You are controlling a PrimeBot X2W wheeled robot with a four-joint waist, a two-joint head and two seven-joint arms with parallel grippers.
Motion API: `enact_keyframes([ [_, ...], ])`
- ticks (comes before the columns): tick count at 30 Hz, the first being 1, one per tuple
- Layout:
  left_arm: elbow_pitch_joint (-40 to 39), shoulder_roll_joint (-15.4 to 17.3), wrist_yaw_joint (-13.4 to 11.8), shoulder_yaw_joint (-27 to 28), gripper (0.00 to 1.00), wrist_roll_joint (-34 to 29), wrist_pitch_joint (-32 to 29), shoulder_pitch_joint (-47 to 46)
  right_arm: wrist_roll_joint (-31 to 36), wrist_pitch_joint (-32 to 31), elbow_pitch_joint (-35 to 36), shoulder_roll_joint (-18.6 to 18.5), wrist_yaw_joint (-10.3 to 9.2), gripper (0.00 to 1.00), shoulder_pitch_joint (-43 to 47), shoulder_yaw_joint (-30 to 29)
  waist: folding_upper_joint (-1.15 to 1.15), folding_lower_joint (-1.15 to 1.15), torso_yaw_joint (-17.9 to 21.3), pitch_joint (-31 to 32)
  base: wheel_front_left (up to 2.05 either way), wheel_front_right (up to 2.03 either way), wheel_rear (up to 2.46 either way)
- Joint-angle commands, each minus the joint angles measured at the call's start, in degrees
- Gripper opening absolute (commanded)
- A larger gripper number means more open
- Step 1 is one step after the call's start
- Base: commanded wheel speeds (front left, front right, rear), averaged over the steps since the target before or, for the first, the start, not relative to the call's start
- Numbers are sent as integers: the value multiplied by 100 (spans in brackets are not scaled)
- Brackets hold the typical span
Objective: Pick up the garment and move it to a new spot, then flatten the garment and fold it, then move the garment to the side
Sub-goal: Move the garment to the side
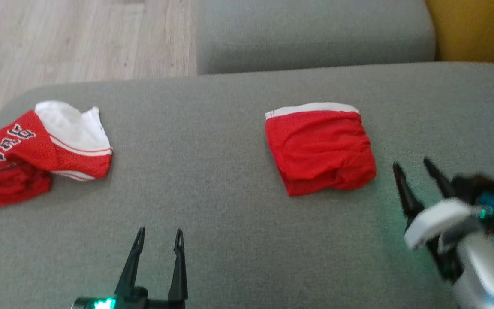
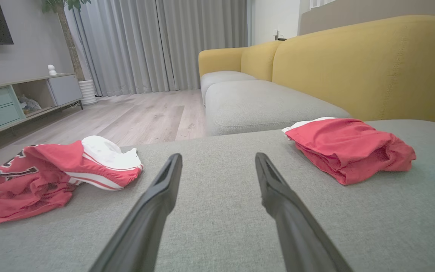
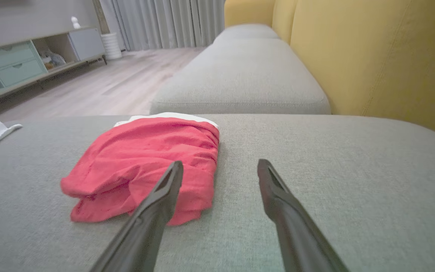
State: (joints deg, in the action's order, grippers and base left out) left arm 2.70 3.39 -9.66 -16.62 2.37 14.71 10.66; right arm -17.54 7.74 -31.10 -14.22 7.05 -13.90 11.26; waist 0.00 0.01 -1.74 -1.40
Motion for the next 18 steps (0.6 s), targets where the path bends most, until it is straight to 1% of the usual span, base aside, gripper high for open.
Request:
enact_keyframes([
  [1,-230,-50,-77,136,100,-38,29,-346,-241,-236,-43,-181,44,100,-458,157,0,-1,-98,-244,0,0,0],
  [4,-274,-50,-130,54,100,1,29,-531,-638,-611,-441,-364,44,100,-994,321,0,-1,-198,-484,0,0,0],
  [8,-331,-50,-188,-81,100,35,29,-782,-1162,-834,-922,-454,44,100,-1564,433,0,-1,-339,-839,0,0,0],
  [10,-339,-50,-207,-109,100,53,29,-846,-1254,-905,-1033,-459,44,100,-1674,520,0,-1,-367,-923,0,0,0],
  [12,-353,-50,-234,-152,100,73,29,-967,-1511,-989,-1237,-388,44,100,-1875,647,0,-1,-402,-1078,0,0,0],
  [13,-353,-50,-243,-166,100,76,29,-1019,-1734,-1038,-1312,-298,44,96,-1952,692,0,-1,-408,-1139,0,0,0],
  [14,-345,-51,-246,-180,100,77,29,-1064,-1959,-1096,-1395,-224,44,85,-2016,723,0,-1,-413,-1189,0,0,0],
  [15,-336,-51,-248,-191,100,82,29,-1109,-2121,-1144,-1477,-187,44,70,-2075,778,0,-1,-417,-1236,0,0,0],
  [17,-301,-51,-240,-206,100,103,29,-1192,-2297,-1172,-1626,-179,44,37,-2167,949,0,-1,-422,-1297,0,0,0],
  [18,-285,-51,-237,-209,100,114,29,-1228,-2361,-1162,-1654,-174,44,2,-2196,1075,0,-1,-420,-1314,0,0,0],
])
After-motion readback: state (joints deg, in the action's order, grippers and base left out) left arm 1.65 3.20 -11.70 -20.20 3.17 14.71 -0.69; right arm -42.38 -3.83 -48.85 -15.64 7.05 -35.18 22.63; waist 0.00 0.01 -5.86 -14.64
